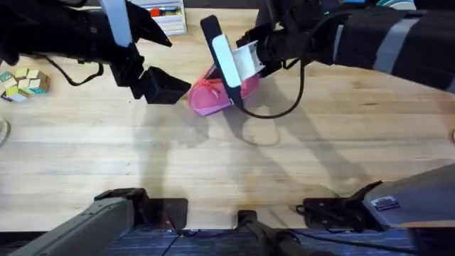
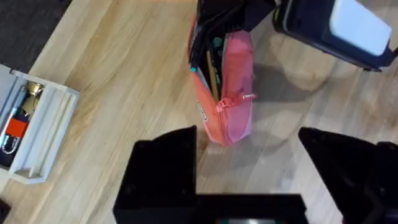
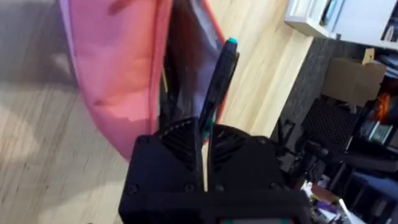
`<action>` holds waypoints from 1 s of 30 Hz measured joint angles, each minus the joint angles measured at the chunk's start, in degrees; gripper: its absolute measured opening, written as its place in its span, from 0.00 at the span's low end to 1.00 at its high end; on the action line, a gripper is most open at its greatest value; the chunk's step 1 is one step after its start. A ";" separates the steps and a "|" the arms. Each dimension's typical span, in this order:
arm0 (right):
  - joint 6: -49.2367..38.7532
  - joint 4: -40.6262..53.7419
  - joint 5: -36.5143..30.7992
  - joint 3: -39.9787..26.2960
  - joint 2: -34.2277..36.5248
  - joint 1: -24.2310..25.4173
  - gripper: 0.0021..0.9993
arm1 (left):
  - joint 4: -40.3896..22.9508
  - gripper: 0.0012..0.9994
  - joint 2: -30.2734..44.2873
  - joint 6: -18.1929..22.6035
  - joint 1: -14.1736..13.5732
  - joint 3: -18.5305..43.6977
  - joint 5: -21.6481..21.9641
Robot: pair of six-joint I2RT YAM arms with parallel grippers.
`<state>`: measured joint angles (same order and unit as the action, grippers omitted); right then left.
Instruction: Unzip the bag, pick up the pens from the table one at a time and place them inside, then zip the bag closed.
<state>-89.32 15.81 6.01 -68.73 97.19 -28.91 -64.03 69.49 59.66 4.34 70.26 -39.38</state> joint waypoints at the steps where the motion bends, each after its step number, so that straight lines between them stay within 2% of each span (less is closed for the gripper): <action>1: -0.77 0.39 -0.03 0.00 0.00 0.00 0.03 | 0.00 0.99 0.00 0.00 0.00 0.00 0.00; 11: -5.07 2.69 1.60 0.00 0.00 -0.11 0.03 | -0.01 0.99 0.00 0.00 0.00 0.00 0.00; 21: -5.48 4.17 5.34 0.00 0.82 -2.56 0.03 | 0.59 0.99 0.00 0.00 0.00 0.00 -0.02; 30: -5.37 2.84 5.81 0.00 3.62 -3.10 0.03 | 0.66 0.99 0.00 0.00 0.00 0.00 0.00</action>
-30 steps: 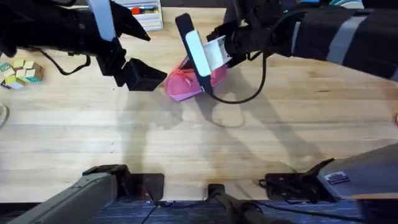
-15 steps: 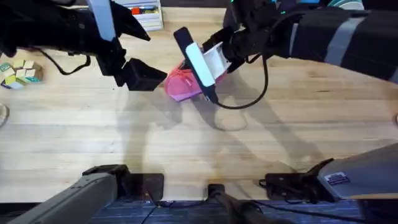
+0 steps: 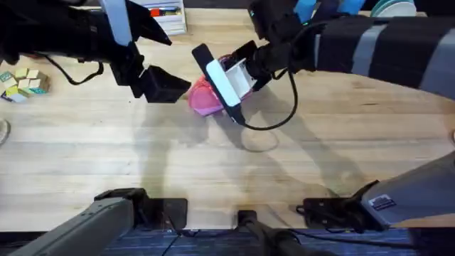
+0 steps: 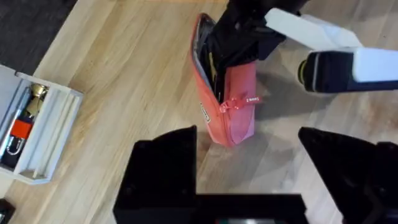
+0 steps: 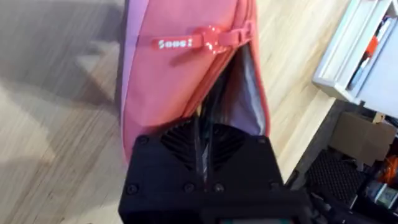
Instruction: Unzip the bag, pick up the pens from the table one at a time and place them inside, then zip the bag closed.
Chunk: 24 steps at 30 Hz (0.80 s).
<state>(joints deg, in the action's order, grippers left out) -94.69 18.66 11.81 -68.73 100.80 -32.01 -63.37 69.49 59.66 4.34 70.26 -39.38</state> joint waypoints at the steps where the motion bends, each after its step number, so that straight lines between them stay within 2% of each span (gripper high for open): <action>1: 0.23 -0.45 0.00 0.00 0.24 -0.16 0.03 | 0.00 0.99 0.00 0.00 0.00 0.00 0.00; 9: 2.00 -1.49 0.02 0.00 1.70 -0.50 0.03 | 0.00 0.99 0.00 0.00 0.00 0.00 0.00; 10: 2.43 -1.51 0.05 0.00 1.70 -0.50 0.10 | 0.00 0.99 0.00 0.00 0.00 0.00 0.00; 11: 2.57 -1.54 0.07 0.00 1.72 -0.50 0.23 | 0.00 1.00 0.00 0.00 0.00 0.00 0.00; 15: 2.80 -2.16 0.27 0.00 1.70 -0.61 0.83 | 0.00 0.99 0.00 0.00 0.00 0.00 0.00; 16: 2.75 -2.43 0.28 -0.04 1.70 -0.61 0.95 | 0.00 0.99 0.00 -0.01 0.00 0.00 0.00; 18: 2.91 -2.56 0.31 -0.15 1.70 -0.61 0.99 | 0.00 0.99 0.00 0.00 0.00 0.00 0.00; 24: 2.95 -2.54 0.48 -0.15 1.70 -0.61 1.00 | 0.00 0.99 0.00 0.00 0.00 0.00 0.00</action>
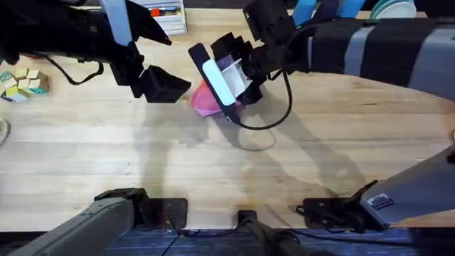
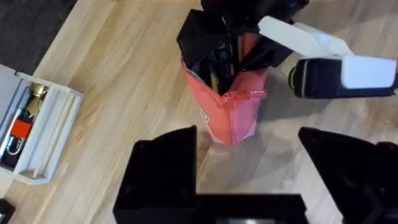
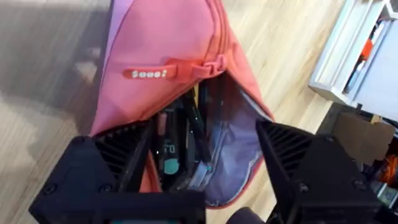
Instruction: Unzip the bag, pick up the pens from the table one at a time and place them inside, then zip the bag closed.
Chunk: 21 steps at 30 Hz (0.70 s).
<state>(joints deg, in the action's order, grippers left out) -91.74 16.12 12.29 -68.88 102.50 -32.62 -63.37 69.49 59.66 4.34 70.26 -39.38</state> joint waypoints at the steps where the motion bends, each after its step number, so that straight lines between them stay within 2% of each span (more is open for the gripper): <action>1: 0.02 0.02 0.00 0.00 0.00 0.00 1.00 | 0.00 0.99 0.00 0.00 0.00 0.00 0.00; 8: 4.19 0.55 -0.13 0.01 -1.18 0.07 1.00 | 0.98 0.99 0.00 -0.01 0.00 0.00 -0.01; 17: 20.27 1.26 -0.02 0.04 -8.51 1.66 1.00 | -1.25 0.99 0.00 0.09 0.00 0.00 -0.02; 21: 26.00 2.51 -0.02 0.04 -11.82 1.73 1.00 | -4.24 1.00 0.00 3.87 0.83 0.00 -1.74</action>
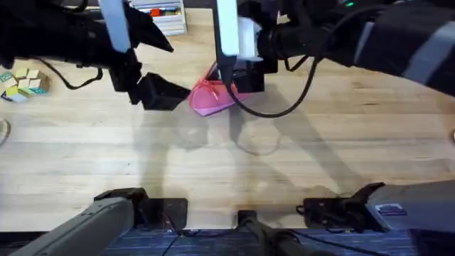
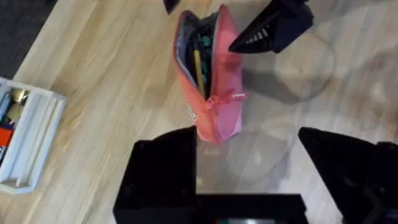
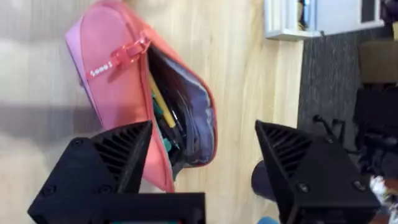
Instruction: Unzip the bag, pick up the pens from the table one at a time and place them inside, then zip the bag closed.
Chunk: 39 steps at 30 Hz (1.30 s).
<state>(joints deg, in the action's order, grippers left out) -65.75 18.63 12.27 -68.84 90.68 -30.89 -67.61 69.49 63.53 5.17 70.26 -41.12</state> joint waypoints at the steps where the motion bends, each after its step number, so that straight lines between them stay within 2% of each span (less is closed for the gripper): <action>1: 1.51 0.14 0.00 0.00 -0.64 0.00 1.00 | -0.91 0.99 0.00 1.45 0.58 0.00 -0.92; 6: 9.87 0.70 0.00 0.00 -3.76 0.00 1.00 | -5.79 1.00 0.00 7.86 5.33 0.00 -4.23; 7: 14.76 0.78 0.00 0.00 -5.81 0.00 1.00 | -8.55 1.00 0.00 12.18 8.74 0.00 -5.30; 8: 16.57 0.86 0.00 0.00 -6.43 0.00 1.00 | -9.11 1.00 0.00 13.68 9.74 -0.02 -5.88; 13: 26.22 1.12 0.02 0.00 -9.31 0.00 1.00 | -9.08 1.00 -0.01 20.29 14.07 -1.57 -8.90; 18: 34.19 1.16 0.02 0.00 -11.50 0.00 1.00 | -6.48 0.99 0.00 25.85 16.89 -8.83 -11.13; 22: 39.79 1.14 0.04 0.00 -13.53 0.00 1.00 | 0.36 0.99 -0.01 28.15 18.36 -14.93 -13.93; 27: 51.32 1.14 0.22 0.00 -14.58 0.00 1.00 | 6.69 0.99 0.90 29.17 19.39 -20.53 -17.11; 34: 69.55 2.22 1.39 0.00 -14.56 -0.02 1.00 | 9.10 0.99 8.28 29.52 19.52 -21.90 -18.57; 35: 73.12 4.31 2.43 0.00 -14.56 -0.39 1.00 | 9.33 0.99 11.28 29.50 19.52 -21.90 -19.33; 39: 75.28 7.02 3.07 0.00 -14.56 -1.37 1.00 | 9.36 0.99 14.20 29.50 19.52 -21.90 -20.76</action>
<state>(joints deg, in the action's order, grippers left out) 9.53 25.64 15.34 -68.84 76.12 -32.26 -58.25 83.70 93.03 24.69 48.36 -61.88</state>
